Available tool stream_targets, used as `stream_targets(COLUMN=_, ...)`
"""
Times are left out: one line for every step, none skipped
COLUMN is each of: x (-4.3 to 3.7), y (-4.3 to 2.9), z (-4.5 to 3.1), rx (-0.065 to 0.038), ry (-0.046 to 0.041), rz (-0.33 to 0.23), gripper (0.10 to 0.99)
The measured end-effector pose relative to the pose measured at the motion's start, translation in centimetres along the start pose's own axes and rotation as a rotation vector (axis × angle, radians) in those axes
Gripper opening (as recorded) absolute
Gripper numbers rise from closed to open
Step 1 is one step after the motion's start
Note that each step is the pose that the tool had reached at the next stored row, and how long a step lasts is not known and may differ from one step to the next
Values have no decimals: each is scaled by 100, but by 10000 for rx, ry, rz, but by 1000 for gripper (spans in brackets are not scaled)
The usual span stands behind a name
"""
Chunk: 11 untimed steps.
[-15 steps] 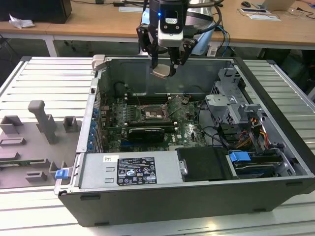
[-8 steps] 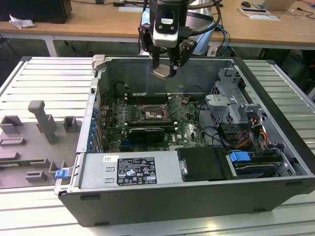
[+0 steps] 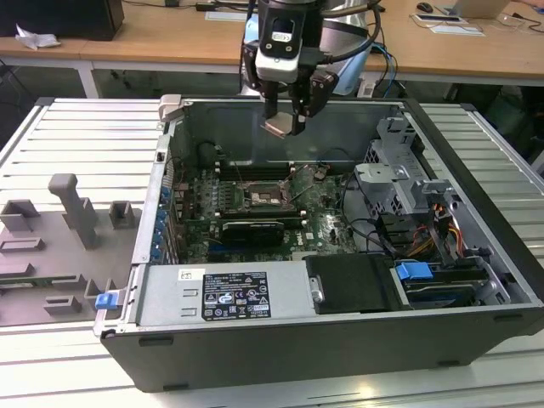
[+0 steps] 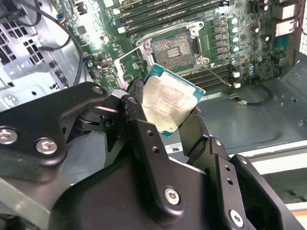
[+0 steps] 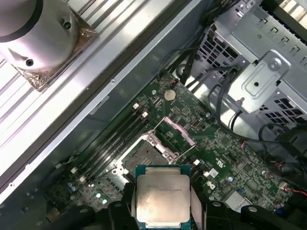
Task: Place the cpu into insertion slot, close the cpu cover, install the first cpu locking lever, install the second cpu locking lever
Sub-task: 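Place the cpu into insertion slot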
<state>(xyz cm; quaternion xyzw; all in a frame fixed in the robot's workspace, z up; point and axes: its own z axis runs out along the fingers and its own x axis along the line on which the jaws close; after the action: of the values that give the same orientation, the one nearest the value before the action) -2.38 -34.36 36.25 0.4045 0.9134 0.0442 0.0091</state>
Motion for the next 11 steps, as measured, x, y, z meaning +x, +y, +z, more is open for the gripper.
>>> stream_targets(x=0, y=0, z=1, rx=-4, ry=-17, rz=193, gripper=541)
stream_targets(x=0, y=0, z=3, rx=-8, ry=-37, rz=416, gripper=541)
stream_targets(x=0, y=0, z=5, rx=-12, ry=-57, rz=641, gripper=541)
stream_targets(x=0, y=-1, z=6, rx=-15, ry=-70, rz=798, gripper=541)
stream_targets(x=0, y=-1, z=7, rx=-17, ry=-77, rz=875, gripper=541)
stream_targets(x=0, y=-1, z=8, rx=-20, ry=-92, rz=1038, gripper=541)
stream_targets(x=0, y=-1, z=9, rx=-23, ry=-105, rz=1191, gripper=541)
stream_targets(x=0, y=-1, z=11, rx=-29, ry=-128, rz=1451, gripper=541)
stream_targets(x=0, y=-1, z=12, rx=-31, ry=-144, rz=1625, gripper=541)
stream_targets(x=0, y=-1, z=13, rx=-35, ry=-163, rz=1838, gripper=541)
stream_targets(x=0, y=-1, z=14, rx=-37, ry=-168, rz=1895, gripper=541)
